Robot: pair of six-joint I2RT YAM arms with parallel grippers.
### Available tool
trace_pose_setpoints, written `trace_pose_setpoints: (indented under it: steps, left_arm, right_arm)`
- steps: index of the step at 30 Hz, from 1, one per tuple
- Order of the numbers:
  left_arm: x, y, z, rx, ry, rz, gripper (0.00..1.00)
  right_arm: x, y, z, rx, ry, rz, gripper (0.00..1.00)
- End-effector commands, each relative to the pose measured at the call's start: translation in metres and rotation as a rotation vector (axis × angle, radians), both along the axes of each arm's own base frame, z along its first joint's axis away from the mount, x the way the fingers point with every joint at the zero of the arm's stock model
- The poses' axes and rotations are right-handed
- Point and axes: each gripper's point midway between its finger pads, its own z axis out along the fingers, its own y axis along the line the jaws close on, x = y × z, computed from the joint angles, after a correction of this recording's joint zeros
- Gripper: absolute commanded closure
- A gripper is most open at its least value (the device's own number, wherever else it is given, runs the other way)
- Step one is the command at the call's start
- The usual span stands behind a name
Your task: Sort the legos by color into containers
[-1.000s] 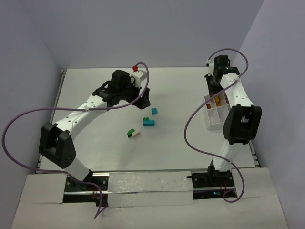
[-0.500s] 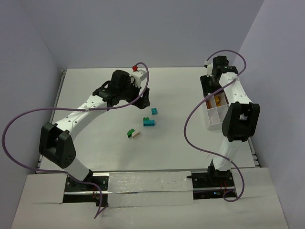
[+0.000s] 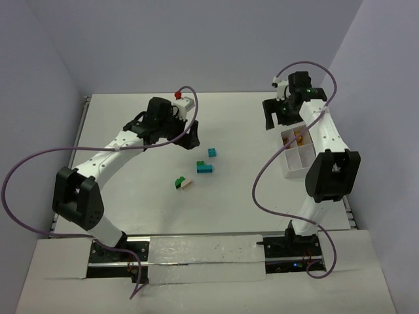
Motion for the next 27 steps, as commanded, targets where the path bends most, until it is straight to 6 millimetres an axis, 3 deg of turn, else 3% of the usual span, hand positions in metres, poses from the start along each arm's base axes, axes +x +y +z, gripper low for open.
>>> trace_pose_setpoints:
  steps: [1,5,12,13,14,23,27]
  left_arm:
    - [0.002,0.005,0.018,-0.057,-0.024,0.010,0.01]
    - [0.015,0.022,0.022,-0.112,0.010,0.078,0.02]
    - [0.043,0.068,0.036,-0.191,0.000,0.307,0.01]
    - [0.043,0.068,0.036,-0.191,0.000,0.308,0.01]
    - [0.045,0.074,0.038,-0.184,-0.008,0.324,0.01]
    - [0.050,0.086,0.025,-0.162,0.022,0.382,0.01]
    - [0.054,0.085,0.025,-0.163,0.030,0.376,0.01]
  right_arm:
    - [-0.009,0.046,0.019,0.049,-0.069,0.119,0.07]
    - [-0.007,0.099,0.005,0.081,-0.045,0.139,0.15]
    - [0.000,0.186,-0.021,0.084,-0.017,0.049,0.17]
    - [0.003,0.183,-0.020,0.069,-0.027,0.037,0.17]
    - [0.001,0.200,-0.029,0.055,-0.030,0.036,0.18]
    - [-0.009,0.241,-0.083,0.028,0.107,0.019,0.20]
    - [-0.011,0.248,-0.103,0.016,0.136,0.019,0.20]
